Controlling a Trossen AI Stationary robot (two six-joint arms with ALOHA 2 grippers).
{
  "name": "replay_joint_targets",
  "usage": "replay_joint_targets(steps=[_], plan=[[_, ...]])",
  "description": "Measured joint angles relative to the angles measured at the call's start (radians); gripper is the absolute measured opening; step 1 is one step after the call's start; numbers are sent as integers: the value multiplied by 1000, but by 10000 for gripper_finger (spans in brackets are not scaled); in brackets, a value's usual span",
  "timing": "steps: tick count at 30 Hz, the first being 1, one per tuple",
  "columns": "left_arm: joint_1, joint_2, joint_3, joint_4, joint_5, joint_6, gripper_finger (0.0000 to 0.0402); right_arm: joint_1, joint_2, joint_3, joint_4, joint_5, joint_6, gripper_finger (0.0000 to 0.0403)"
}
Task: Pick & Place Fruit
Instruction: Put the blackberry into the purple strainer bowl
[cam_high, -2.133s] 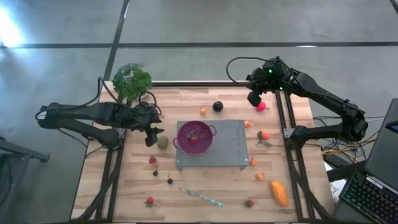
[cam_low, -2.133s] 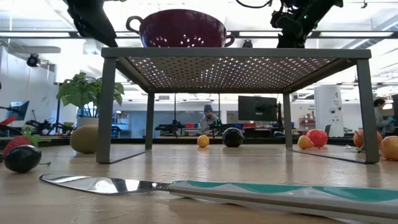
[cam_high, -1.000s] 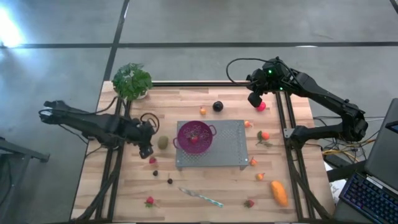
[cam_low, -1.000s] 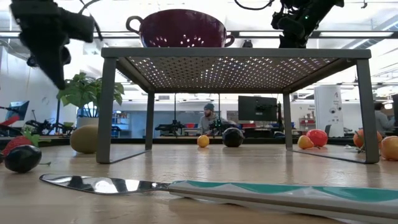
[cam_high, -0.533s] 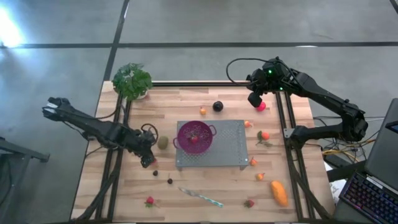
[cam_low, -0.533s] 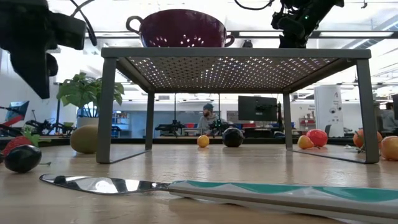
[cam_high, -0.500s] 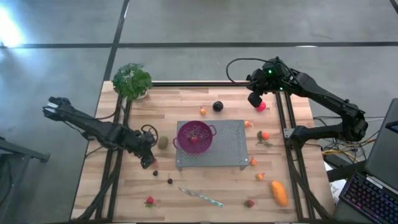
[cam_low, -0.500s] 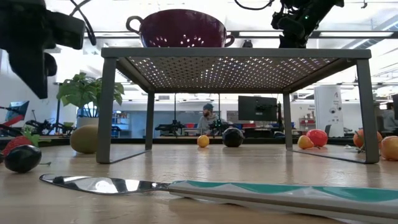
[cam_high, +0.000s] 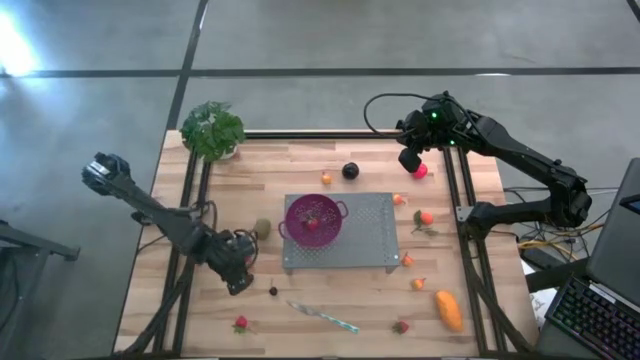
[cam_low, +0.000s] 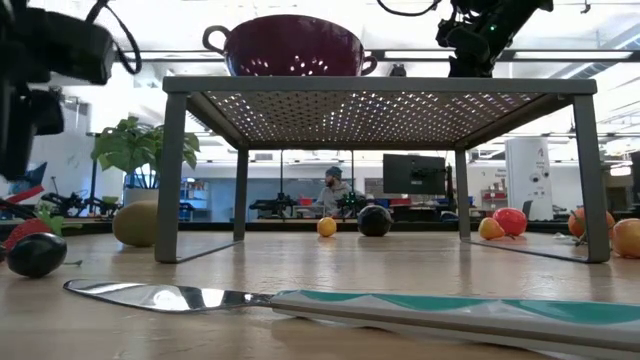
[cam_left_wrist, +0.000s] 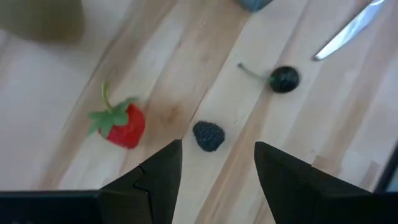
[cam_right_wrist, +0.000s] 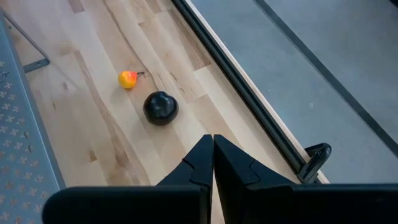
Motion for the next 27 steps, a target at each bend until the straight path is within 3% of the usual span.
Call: replay_joint_targets(steps=[19,27], plan=[[-16,263,129,19,35,-230,206,0,0,0,1,0,-9,8],[-16,314,132,9,75,-294,206,0,0,0,2,0,-12,8]])
